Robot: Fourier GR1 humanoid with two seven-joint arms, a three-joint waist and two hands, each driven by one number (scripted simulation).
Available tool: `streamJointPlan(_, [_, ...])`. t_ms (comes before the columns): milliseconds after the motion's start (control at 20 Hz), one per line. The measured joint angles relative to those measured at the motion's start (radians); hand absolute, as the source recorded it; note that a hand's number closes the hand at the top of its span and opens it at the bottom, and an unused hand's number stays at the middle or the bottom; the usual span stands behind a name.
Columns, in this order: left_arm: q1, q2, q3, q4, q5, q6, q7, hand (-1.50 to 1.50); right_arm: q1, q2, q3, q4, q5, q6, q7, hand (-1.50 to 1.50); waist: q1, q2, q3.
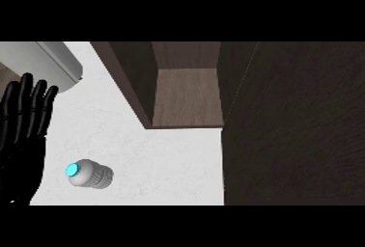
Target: Pick up the bottled water, place it into the cabinet and close the cabinet
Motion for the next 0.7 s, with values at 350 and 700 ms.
streamJointPlan(350, [0.135,-0.041,-0.092,-0.096,0.000,0.000,0.016,-1.50,0.132,0.024,0.034,-0.116,-0.033,0.032,0.009,-1.50,0.016,0.028,-0.008])
streamJointPlan(700, [0.332,-0.089,-0.147,-0.104,0.185,0.076,0.148,-1.50,0.286,0.085,0.107,-0.132,-0.234,0.065,0.115,-1.50,0.020,0.028,-0.009])
